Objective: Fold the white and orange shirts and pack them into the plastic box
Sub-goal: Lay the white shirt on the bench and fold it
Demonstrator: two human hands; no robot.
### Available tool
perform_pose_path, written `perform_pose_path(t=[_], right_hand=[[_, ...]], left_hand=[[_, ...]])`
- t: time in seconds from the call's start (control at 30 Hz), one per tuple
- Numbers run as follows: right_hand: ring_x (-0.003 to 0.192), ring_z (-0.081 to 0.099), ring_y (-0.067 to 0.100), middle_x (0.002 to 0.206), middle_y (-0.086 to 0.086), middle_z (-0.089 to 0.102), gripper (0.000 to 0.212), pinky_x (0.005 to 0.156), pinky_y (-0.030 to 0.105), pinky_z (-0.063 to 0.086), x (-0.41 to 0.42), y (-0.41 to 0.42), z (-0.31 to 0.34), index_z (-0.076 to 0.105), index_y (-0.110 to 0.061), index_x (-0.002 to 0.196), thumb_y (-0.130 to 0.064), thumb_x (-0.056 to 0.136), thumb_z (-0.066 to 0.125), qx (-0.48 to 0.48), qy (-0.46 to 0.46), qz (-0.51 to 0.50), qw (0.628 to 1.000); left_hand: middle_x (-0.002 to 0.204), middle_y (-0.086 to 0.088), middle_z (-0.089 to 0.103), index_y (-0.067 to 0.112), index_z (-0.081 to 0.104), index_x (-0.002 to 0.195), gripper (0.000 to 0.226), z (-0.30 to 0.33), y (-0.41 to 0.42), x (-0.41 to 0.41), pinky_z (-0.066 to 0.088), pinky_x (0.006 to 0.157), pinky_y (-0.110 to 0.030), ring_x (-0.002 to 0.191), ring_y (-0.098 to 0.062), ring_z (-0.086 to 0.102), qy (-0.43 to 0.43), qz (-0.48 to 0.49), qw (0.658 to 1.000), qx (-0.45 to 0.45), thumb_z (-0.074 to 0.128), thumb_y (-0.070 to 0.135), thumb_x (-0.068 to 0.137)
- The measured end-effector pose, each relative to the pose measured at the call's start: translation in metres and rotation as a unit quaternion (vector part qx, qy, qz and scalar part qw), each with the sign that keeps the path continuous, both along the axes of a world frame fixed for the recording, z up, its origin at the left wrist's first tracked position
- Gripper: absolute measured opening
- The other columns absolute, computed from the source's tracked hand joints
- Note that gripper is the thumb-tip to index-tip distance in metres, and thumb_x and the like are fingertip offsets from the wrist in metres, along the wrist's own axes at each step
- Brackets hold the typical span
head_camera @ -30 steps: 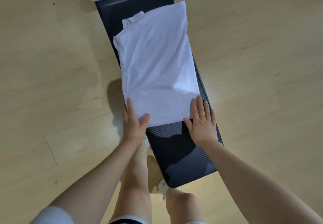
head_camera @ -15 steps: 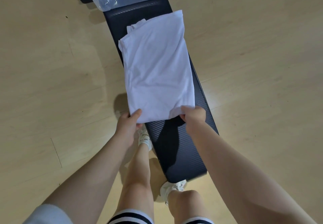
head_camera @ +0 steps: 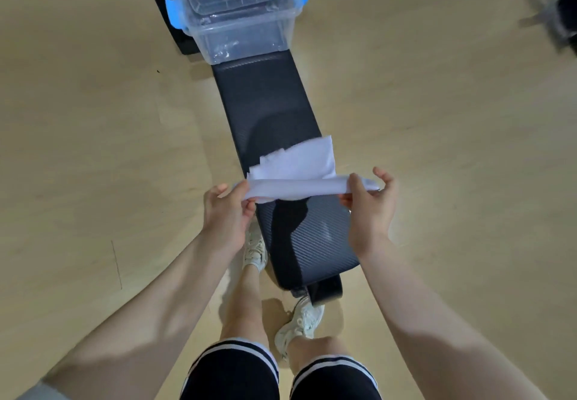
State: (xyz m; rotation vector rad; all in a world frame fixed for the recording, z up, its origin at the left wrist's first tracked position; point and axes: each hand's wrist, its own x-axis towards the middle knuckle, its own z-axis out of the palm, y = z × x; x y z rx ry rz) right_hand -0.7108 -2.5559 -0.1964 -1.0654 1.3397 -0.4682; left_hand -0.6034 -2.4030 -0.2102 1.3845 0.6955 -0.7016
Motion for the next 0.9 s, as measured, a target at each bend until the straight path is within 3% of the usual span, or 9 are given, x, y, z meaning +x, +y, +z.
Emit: perform_pose_path(t=[0.07, 0.13, 0.27, 0.43, 0.53, 0.7, 0.8, 0.87, 0.9], right_hand=[[0.058, 0.056, 0.012, 0.082, 0.004, 0.060, 0.010, 0.057, 0.022, 0.050, 0.007, -0.008, 0.019, 0.054, -0.020, 0.094, -0.014, 0.087, 0.056, -0.042, -0.006, 0.021, 0.999], [0.055, 0.054, 0.012, 0.078, 0.003, 0.058, 0.005, 0.053, 0.021, 0.048, 0.020, -0.019, 0.031, 0.056, -0.011, 0.086, -0.008, 0.087, 0.053, -0.070, -0.022, 0.033, 0.997], [0.044, 0.046, 0.009, 0.066, 0.003, 0.051, 0.011, 0.045, 0.020, 0.042, 0.067, -0.046, 0.022, 0.055, -0.009, 0.076, -0.003, 0.084, 0.050, -0.072, -0.034, 0.056, 0.995], [0.037, 0.035, 0.008, 0.057, 0.002, 0.037, 0.027, 0.038, 0.015, 0.031, 0.146, -0.086, -0.052, 0.041, -0.014, 0.061, -0.003, 0.085, 0.050, 0.020, 0.046, 0.075, 0.996], [0.035, 0.044, 0.008, 0.054, 0.003, 0.049, 0.025, 0.038, 0.015, 0.037, 0.195, -0.104, -0.112, 0.045, -0.014, 0.065, -0.010, 0.088, 0.054, 0.051, 0.088, 0.107, 0.989], [0.042, 0.059, 0.005, 0.050, 0.001, 0.062, 0.012, 0.054, 0.018, 0.054, 0.266, -0.123, -0.174, 0.051, -0.007, 0.082, -0.007, 0.093, 0.049, 0.095, 0.051, 0.108, 0.988], [0.047, 0.059, 0.008, 0.066, 0.009, 0.062, 0.013, 0.056, 0.018, 0.052, 0.300, -0.136, -0.184, 0.050, -0.002, 0.099, 0.004, 0.092, 0.040, 0.106, 0.042, 0.130, 0.985], [0.052, 0.059, 0.009, 0.074, 0.010, 0.062, 0.019, 0.059, 0.020, 0.051, 0.320, -0.144, -0.187, 0.050, -0.003, 0.102, 0.007, 0.090, 0.039, 0.090, 0.055, 0.168, 0.980], [0.054, 0.059, 0.010, 0.076, 0.009, 0.062, 0.019, 0.060, 0.021, 0.050, 0.328, -0.147, -0.190, 0.051, -0.006, 0.101, 0.006, 0.089, 0.042, 0.086, 0.056, 0.184, 0.977]], left_hand=[[0.077, -0.006, 0.049, 0.006, 0.050, 0.089, 0.006, 0.022, -0.006, 0.009, 0.044, 0.045, -0.013, 0.060, -0.009, 0.050, -0.002, -0.016, 0.999, -0.038, 0.055, 0.009, 0.090], [0.069, -0.004, 0.047, 0.010, 0.048, 0.082, 0.011, 0.043, -0.013, 0.022, 0.042, 0.042, -0.013, 0.051, -0.006, 0.051, 0.002, -0.023, 0.996, -0.080, 0.051, 0.009, 0.092], [0.067, -0.004, 0.051, 0.007, 0.052, 0.082, 0.011, 0.048, -0.029, 0.061, 0.040, 0.040, -0.012, 0.043, -0.004, 0.054, 0.072, -0.017, 0.993, -0.096, 0.052, 0.011, 0.093], [0.058, -0.007, 0.063, 0.001, 0.054, 0.082, 0.013, -0.021, -0.056, 0.131, 0.048, 0.041, -0.014, 0.043, -0.008, 0.062, 0.160, 0.055, 0.983, -0.067, 0.054, 0.010, 0.092], [0.076, -0.010, 0.057, 0.002, 0.052, 0.078, 0.014, -0.076, -0.071, 0.174, 0.052, 0.044, -0.017, 0.062, -0.013, 0.061, 0.196, 0.119, 0.970, -0.075, 0.049, 0.003, 0.092], [0.071, -0.009, 0.053, 0.003, 0.045, 0.066, 0.025, -0.134, -0.093, 0.241, 0.050, 0.043, -0.016, 0.064, -0.015, 0.059, 0.176, 0.124, 0.975, -0.048, 0.039, -0.002, 0.090], [0.080, -0.011, 0.056, -0.003, 0.055, 0.090, 0.015, -0.148, -0.103, 0.276, 0.051, 0.044, -0.018, 0.066, -0.016, 0.059, 0.160, 0.130, 0.977, -0.057, 0.040, -0.003, 0.092], [0.085, -0.012, 0.057, -0.003, 0.054, 0.114, 0.025, -0.154, -0.108, 0.296, 0.055, 0.049, -0.019, 0.069, -0.017, 0.060, 0.145, 0.149, 0.976, -0.066, 0.041, -0.001, 0.092], [0.087, -0.012, 0.058, -0.001, 0.053, 0.113, 0.023, -0.158, -0.111, 0.304, 0.055, 0.051, -0.019, 0.070, -0.016, 0.059, 0.133, 0.147, 0.978, -0.062, 0.041, 0.002, 0.094]])
